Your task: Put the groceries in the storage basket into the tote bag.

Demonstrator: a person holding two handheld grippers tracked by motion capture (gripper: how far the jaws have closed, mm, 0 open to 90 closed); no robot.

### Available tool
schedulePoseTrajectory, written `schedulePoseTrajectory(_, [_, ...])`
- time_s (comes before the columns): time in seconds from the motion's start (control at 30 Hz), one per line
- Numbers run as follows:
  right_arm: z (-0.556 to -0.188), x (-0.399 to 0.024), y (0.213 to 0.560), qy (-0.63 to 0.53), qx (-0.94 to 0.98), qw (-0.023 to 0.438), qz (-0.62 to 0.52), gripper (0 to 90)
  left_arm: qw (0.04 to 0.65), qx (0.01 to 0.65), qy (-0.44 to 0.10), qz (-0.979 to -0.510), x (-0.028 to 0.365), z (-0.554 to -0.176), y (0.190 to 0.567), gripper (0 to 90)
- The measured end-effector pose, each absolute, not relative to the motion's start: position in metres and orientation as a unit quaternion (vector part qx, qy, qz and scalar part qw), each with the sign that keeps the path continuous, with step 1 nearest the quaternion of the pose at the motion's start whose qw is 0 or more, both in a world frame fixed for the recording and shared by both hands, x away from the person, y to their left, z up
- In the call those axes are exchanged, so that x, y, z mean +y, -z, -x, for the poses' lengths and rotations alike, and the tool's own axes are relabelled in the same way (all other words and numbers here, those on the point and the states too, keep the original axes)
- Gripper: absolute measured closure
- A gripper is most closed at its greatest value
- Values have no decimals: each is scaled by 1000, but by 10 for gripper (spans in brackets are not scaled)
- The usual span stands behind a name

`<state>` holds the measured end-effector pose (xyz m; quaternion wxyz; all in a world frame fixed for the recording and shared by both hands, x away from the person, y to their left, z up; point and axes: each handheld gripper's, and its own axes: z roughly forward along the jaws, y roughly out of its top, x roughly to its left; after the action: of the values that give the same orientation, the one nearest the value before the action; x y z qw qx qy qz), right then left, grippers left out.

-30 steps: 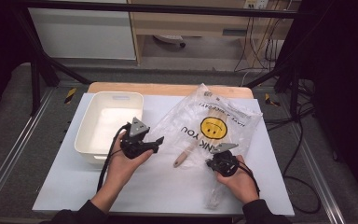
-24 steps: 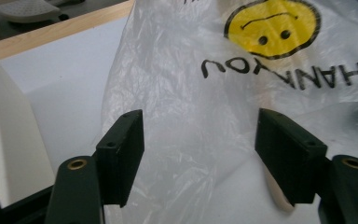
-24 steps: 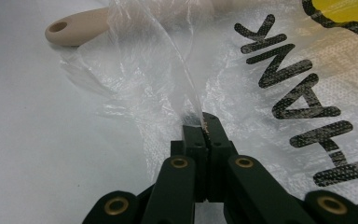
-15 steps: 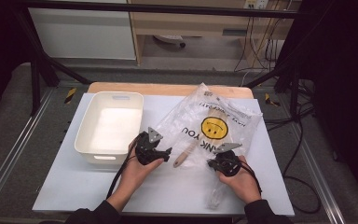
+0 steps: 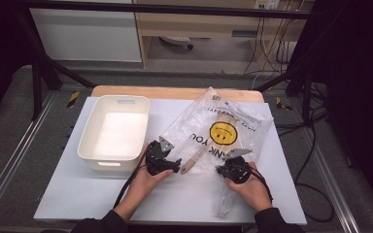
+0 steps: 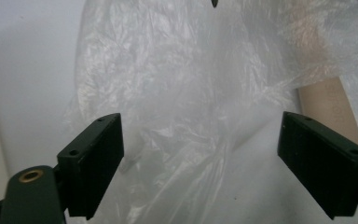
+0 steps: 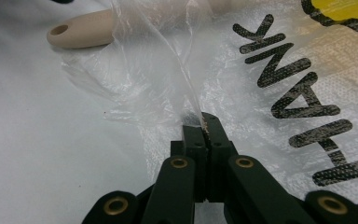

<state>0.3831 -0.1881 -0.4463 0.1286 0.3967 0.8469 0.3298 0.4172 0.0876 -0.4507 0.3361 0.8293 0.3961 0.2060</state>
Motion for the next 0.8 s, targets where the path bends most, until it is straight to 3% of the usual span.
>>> schedulePoseTrajectory(0.3, [-384,-189,446,-332,845,127,-399,889,344,419,-195,-817,88,-424,460,127])
schedulePoseTrajectory(0.4, [-382,-189,443,-345,834,128,-410,729,347,418,-194,-817,87,-423,460,155])
schedulePoseTrajectory(0.47, [-380,-189,435,-357,820,147,-422,527,350,416,-195,-816,86,-422,460,176])
schedulePoseTrajectory(0.6, [-370,-196,414,-374,792,191,-443,253,353,416,-195,-815,85,-421,460,224])
schedulePoseTrajectory(0.7, [-359,-204,409,-358,782,219,-460,125,358,416,-195,-813,84,-420,460,269])
schedulePoseTrajectory(0.8, [-350,-215,409,-353,771,226,-479,75,360,414,-197,-813,84,-419,460,331])
